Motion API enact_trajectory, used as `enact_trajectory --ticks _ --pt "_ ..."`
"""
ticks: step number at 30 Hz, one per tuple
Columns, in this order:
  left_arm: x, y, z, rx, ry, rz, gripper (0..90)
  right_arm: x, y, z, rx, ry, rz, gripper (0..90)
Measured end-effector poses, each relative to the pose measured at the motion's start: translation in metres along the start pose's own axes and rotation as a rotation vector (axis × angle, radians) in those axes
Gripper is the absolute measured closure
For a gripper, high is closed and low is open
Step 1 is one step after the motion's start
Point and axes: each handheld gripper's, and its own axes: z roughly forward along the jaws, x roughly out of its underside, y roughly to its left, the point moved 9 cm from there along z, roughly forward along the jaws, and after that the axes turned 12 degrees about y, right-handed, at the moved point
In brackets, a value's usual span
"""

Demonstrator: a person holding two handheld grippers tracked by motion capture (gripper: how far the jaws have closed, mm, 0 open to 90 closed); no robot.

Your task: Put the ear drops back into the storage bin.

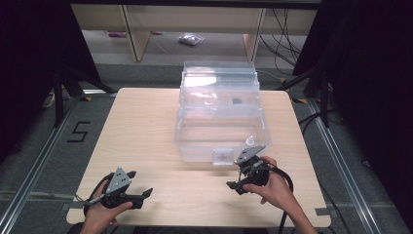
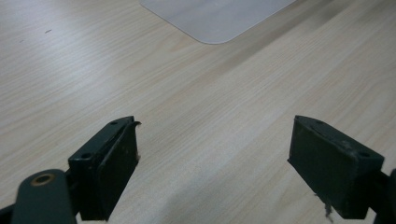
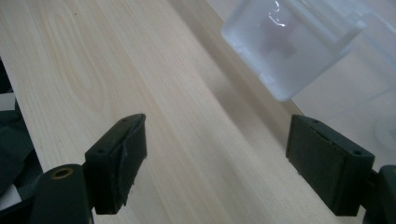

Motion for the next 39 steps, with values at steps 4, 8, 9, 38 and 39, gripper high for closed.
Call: enact_trajectory --ticks 4,8,9,38,39 --pt "0.0 0.0 0.0 0.001 -0.002 0.0 15.2 0.003 0.003 0.006 -0.004 -0.01 -0.003 21.2" --pt "0.0 0.0 0.0 0.001 -0.002 0.0 15.2 0.01 0.005 0.012 -0.01 0.003 0.019 21.2" --pt "0.0 0.0 0.0 0.001 -0.002 0.0 15.2 0.011 0.005 0.014 -0.016 -0.003 0.005 21.1" --pt "-0.001 -0.002 -0.001 0.007 -0.007 -0.005 15.2 0.048 0.012 0.024 -0.024 -0.065 0.06 19.6" --pt "-0.001 -0.002 -0.001 0.007 -0.007 -0.006 15.2 0.048 0.013 0.025 -0.024 -0.078 0.078 19.6"
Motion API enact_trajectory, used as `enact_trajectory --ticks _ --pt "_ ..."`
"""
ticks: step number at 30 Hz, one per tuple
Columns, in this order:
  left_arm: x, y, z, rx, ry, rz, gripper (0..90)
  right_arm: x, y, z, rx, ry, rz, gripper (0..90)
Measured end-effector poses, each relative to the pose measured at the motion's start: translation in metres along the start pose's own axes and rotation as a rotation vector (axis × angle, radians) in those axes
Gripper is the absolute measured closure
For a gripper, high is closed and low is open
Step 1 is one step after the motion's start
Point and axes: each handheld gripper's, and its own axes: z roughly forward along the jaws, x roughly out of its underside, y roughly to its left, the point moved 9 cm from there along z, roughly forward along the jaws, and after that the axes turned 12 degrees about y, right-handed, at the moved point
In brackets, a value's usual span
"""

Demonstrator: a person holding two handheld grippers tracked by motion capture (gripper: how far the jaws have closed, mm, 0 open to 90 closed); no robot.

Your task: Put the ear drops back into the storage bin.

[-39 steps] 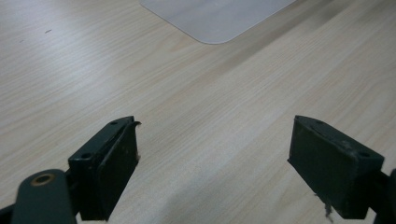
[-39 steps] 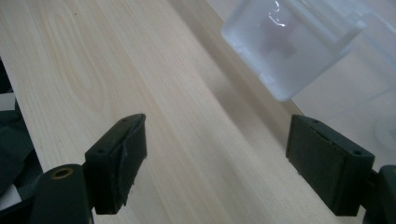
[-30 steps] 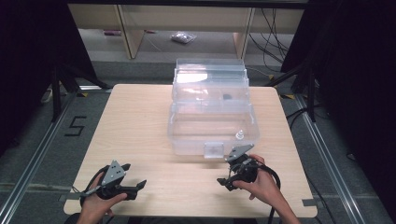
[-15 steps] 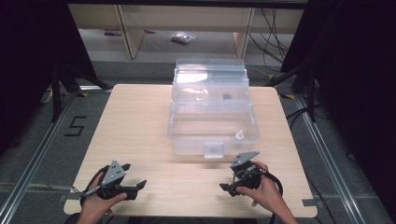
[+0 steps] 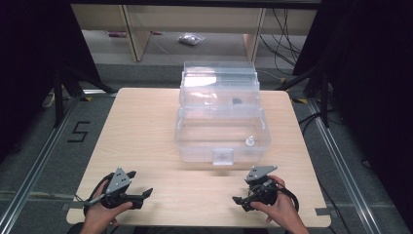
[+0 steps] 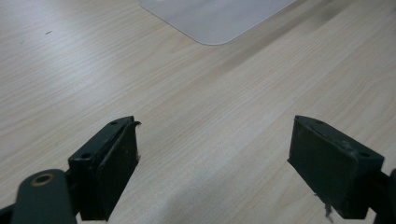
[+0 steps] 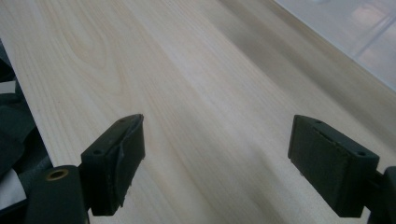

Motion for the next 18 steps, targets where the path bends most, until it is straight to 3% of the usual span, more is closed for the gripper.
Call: enact_trajectory --ticks 5,6,9,10,12,18 --pt "0.0 0.0 0.0 -0.003 -0.002 0.0 15.2 0.009 -0.001 0.005 0.004 -0.003 0.003 19.2" --pt "0.0 0.0 0.0 -0.003 -0.002 0.0 15.2 0.012 0.002 0.004 -0.013 0.023 0.022 19.2" --pt "0.0 0.0 0.0 -0.003 -0.002 0.0 15.2 0.014 -0.001 0.004 0.001 0.006 0.005 19.1" --pt "0.0 0.0 0.0 -0.005 0.0 0.004 15.2 0.015 0.0 0.003 -0.008 0.017 0.029 19.1" --pt "0.0 0.0 0.0 -0.006 0.001 0.004 15.2 0.013 -0.003 0.005 0.007 -0.013 0.021 19.0" --pt "0.0 0.001 0.001 -0.01 -0.002 0.003 15.2 0.015 -0.004 0.004 0.005 -0.001 0.034 18.9"
